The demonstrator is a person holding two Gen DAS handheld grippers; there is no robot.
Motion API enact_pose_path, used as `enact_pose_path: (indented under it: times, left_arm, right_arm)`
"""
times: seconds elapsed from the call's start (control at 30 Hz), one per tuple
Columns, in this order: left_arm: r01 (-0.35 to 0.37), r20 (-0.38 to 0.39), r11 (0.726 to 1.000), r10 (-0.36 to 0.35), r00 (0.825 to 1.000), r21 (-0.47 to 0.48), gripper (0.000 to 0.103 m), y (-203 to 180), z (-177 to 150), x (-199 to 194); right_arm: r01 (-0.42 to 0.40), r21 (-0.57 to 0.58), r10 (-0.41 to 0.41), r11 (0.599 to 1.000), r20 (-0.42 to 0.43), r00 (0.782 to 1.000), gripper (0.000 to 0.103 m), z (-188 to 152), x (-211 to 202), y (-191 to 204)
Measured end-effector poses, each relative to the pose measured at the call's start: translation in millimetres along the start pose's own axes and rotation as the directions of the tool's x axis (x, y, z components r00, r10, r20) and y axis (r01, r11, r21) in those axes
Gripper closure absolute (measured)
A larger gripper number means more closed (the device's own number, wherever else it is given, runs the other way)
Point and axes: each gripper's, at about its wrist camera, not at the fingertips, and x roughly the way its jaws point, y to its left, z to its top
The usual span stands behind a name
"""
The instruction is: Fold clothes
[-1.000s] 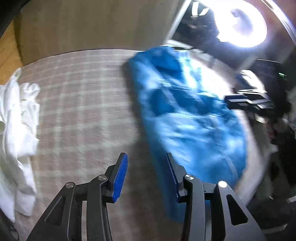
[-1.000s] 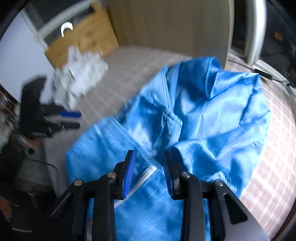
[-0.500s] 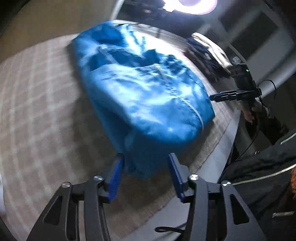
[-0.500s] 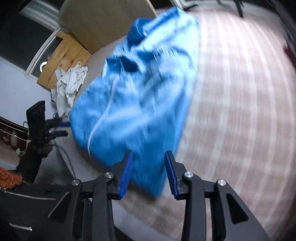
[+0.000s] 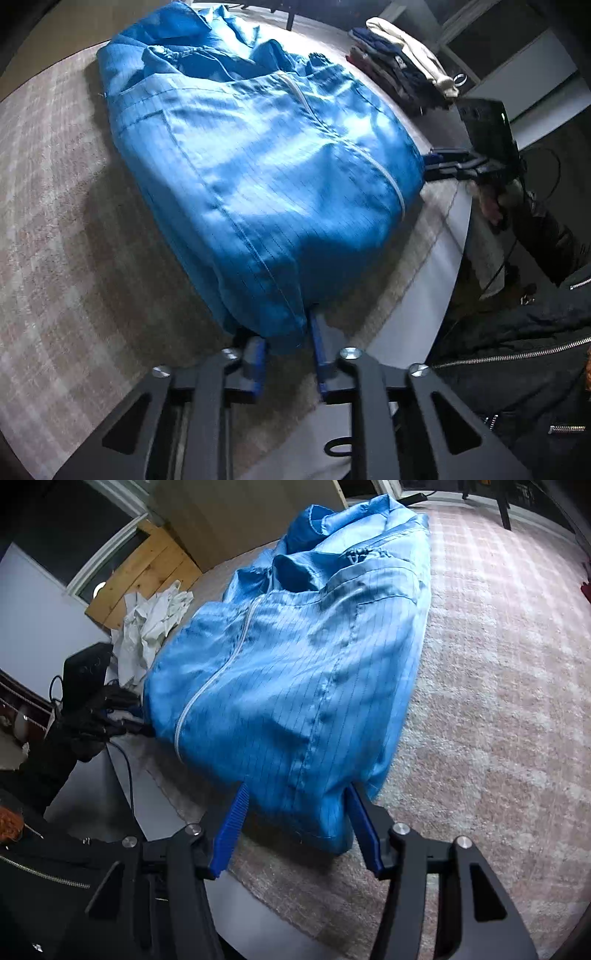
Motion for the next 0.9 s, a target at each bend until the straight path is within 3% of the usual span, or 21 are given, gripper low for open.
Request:
enact_pose_path:
  times: [0.1,0.2,0.27,0.33,0.43,0.6,0.77,0.9]
  left_arm:
    - [0.005,0.006,1.0,-0.005,1.0,-0.024,0.087,6.3,0.3,-0.8]
    - [0.034,0.021,0.995,-0.033,0.999,-0.09,0.086,22.0,3.7,5.5]
    - [0.02,0.019,0.995,-0.018,1.0,-0.094,0.086,22.3,5.8,3.8]
    - [-0.029,0.005,0.998,0.029,1.0,-0.057,0.084,14.9,4.4,-0.6]
    - [-0.096,0.007,0.995,0.097,0.995,-0.04,0.076,10.5,0.4,-19.4]
    - [-0.114,0.147,0.993,0.115,0.982,-0.018,0.074,-8.5,16.9,-57.1]
    - [-0.102,0.174,0.995,0.097,0.98,0.021,0.071,-4.0,52.4,-34.2]
    - [-0.129,0.09,0.986,0.139,0.986,-0.101,0.072,34.8,60.7,5.0]
  right_arm:
    - [0.019,-0.008,-0.019,1.0,-0.008,1.0,0.085,-0.6,-0.6,0.6]
    - [0.025,0.04,-0.024,0.999,-0.03,0.999,0.09,-5.4,2.5,-7.3]
    - [0.02,0.095,-0.016,0.995,-0.042,0.999,0.09,-9.1,3.8,-14.6]
    - [0.049,0.104,-0.044,0.993,-0.049,0.998,0.083,-7.3,-2.1,-12.8]
    - [0.113,0.071,-0.115,0.991,0.025,0.993,0.083,2.3,-28.8,-0.6]
    - [0.143,-0.041,-0.133,0.989,0.177,0.975,0.083,32.2,-53.0,25.2]
    - [0.147,-0.081,-0.134,0.986,0.14,0.981,0.083,69.4,-10.7,18.9]
    - [0.22,-0.028,-0.219,0.975,0.021,0.975,0.086,74.7,33.5,-12.4]
